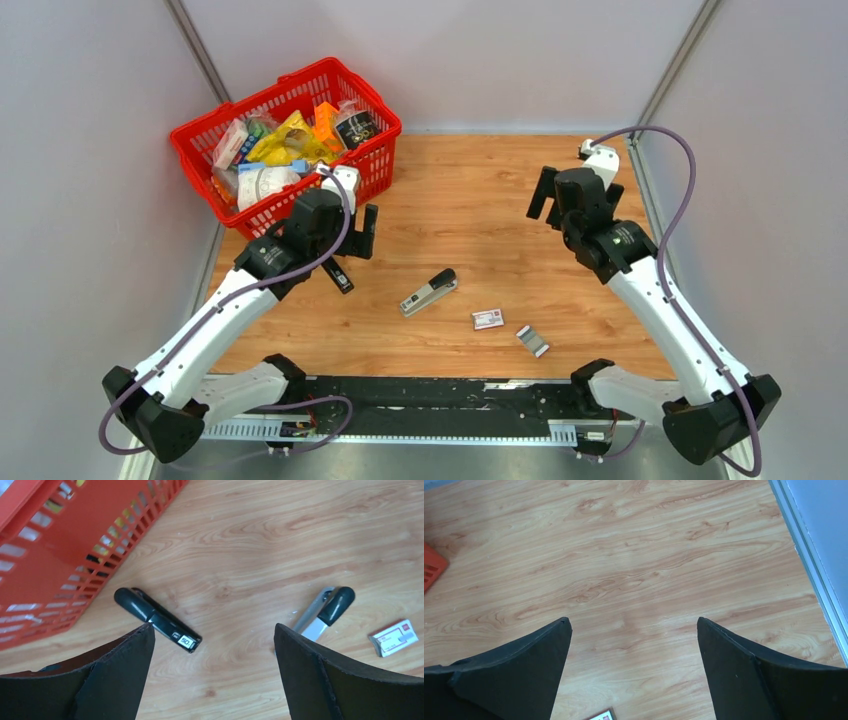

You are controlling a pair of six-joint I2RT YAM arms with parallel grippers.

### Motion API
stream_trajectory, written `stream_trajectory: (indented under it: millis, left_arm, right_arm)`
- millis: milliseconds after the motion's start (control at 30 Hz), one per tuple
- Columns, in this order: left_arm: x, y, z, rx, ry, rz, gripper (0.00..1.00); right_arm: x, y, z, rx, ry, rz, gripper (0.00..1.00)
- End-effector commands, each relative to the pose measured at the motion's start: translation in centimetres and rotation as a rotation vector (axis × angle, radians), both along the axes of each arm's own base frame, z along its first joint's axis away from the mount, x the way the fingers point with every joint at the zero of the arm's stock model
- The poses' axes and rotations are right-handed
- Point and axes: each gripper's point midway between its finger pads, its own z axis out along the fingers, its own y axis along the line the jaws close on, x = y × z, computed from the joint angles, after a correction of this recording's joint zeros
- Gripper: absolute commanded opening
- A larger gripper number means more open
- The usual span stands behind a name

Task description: Unload the staples from the stapler

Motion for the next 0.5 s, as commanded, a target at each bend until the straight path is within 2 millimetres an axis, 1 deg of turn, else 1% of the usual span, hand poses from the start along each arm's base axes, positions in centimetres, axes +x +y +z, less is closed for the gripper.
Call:
stream_trajectory:
  millis: [0, 67, 133, 267, 367, 467]
  left_arm:
    - [-0.2, 2.5, 0.5, 0.016, 0.004, 0.158, 0.97]
    - [-0.4, 3.3, 0.1, 0.024, 0.011, 0.208, 0.98]
    - [-0.6, 3.6, -0.6, 0.024, 0.031, 0.232, 0.98]
    - [-1.0, 4.0, -2.2, 0.014, 0.090, 0.306, 0.98]
    - [-1.1, 4.4, -3.8, -0.001, 0.128, 0.387, 0.97]
    - [-1.2, 4.6, -5.5, -0.004, 0.156, 0.447, 0.94]
  right_arm:
    - [0.3, -1.1, 1.4, -0.030, -0.023, -0.063, 1.00]
    - [0.2, -2.1, 1.3, -0.056, -0.026, -0.115, 1.00]
    - [0.1, -2.3, 0.9, -0.072, -0.004, -0.125, 1.00]
    - [0.4, -0.6, 0.0, -0.053, 0.042, -0.027, 1.00]
    - [0.5, 0.4, -0.7, -0.033, 0.056, 0.017, 1.00]
    - [0.6, 1.5, -1.5, -0.001, 0.071, 0.066, 1.00]
